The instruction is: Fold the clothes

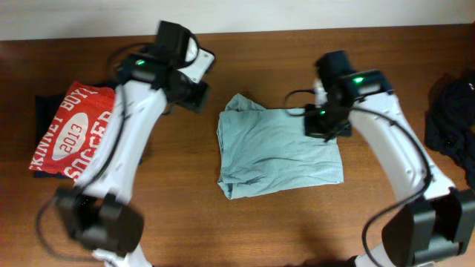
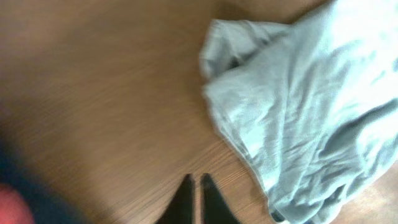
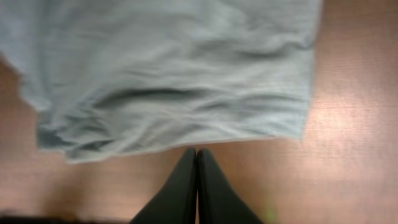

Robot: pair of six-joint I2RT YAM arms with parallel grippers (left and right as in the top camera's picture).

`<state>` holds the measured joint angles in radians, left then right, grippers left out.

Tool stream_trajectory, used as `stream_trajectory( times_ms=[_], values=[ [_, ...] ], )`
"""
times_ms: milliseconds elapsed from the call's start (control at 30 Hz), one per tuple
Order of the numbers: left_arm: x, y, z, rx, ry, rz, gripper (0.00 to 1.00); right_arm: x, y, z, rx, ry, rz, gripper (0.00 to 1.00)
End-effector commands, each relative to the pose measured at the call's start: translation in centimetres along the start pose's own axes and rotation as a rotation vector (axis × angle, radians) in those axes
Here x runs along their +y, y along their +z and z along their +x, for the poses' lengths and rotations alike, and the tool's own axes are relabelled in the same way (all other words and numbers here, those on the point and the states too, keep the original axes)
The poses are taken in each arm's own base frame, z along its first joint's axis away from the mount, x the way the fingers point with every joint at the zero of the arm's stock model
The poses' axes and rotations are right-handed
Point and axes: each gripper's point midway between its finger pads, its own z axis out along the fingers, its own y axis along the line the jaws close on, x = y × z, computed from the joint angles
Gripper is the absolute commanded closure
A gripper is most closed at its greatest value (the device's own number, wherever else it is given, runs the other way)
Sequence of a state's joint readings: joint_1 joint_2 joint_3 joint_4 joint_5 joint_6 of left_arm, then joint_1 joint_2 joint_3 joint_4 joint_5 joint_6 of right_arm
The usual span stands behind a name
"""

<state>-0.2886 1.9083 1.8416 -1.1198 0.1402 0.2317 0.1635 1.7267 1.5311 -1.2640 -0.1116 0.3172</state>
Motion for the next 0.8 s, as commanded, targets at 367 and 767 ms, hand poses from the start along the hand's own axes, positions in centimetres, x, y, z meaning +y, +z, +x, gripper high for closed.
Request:
stream_trajectory(
  times_ms=[367,767],
  values=[
    [-7.3,11.8,3.4,0.203,0.178,0.333,0.99,-5.5,11.3,6.1,0.209,0.099,0.042,0.96],
    [-4.1,17.0,5.8,0.311,0.175,0.197,0.99,-7.8,14.8,7.4,0.158,0.183,0.109,0.96]
  ],
)
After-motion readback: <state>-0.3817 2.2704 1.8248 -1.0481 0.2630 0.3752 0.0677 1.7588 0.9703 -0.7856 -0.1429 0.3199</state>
